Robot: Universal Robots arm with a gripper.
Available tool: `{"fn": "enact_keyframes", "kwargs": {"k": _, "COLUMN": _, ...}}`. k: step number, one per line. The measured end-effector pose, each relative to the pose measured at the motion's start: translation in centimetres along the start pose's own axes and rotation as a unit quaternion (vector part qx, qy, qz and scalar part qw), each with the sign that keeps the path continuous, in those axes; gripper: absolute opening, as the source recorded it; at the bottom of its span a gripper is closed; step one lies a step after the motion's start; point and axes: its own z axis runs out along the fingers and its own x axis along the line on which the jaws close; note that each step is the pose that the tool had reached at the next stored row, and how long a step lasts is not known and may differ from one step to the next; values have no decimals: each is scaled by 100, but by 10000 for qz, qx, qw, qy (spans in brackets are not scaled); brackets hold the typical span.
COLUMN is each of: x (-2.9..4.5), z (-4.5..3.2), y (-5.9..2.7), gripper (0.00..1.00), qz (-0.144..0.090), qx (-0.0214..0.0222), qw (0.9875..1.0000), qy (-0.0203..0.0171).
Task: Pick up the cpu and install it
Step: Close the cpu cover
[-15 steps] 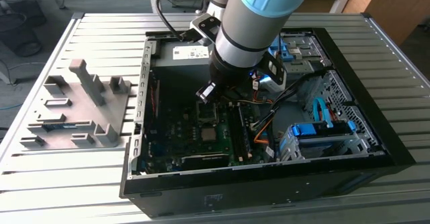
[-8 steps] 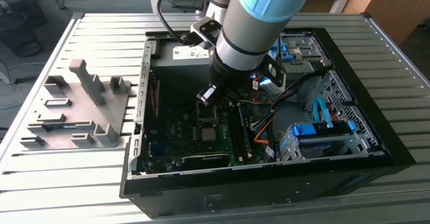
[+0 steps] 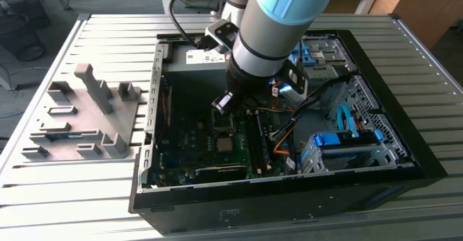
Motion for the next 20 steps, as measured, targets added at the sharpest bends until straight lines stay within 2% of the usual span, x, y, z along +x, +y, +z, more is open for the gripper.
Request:
{"fn": "enact_keyframes", "kwargs": {"k": 10, "x": 1, "z": 30, "y": -8, "gripper": 10, "qz": -1, "qx": 0, "qw": 10000, "qy": 0}}
{"fn": "enact_keyframes", "kwargs": {"k": 15, "x": -1, "z": 93, "y": -23, "gripper": 10, "qz": -1, "qx": -1, "qw": 10000, "qy": -1}}
{"fn": "enact_keyframes", "kwargs": {"k": 18, "x": -19, "z": 110, "y": -30, "gripper": 10, "qz": -3, "qx": -1, "qw": 10000, "qy": 0}}
{"fn": "enact_keyframes", "kwargs": {"k": 20, "x": -67, "z": 120, "y": -63, "gripper": 10, "qz": 1, "qx": -8, "qw": 10000, "qy": 5}}
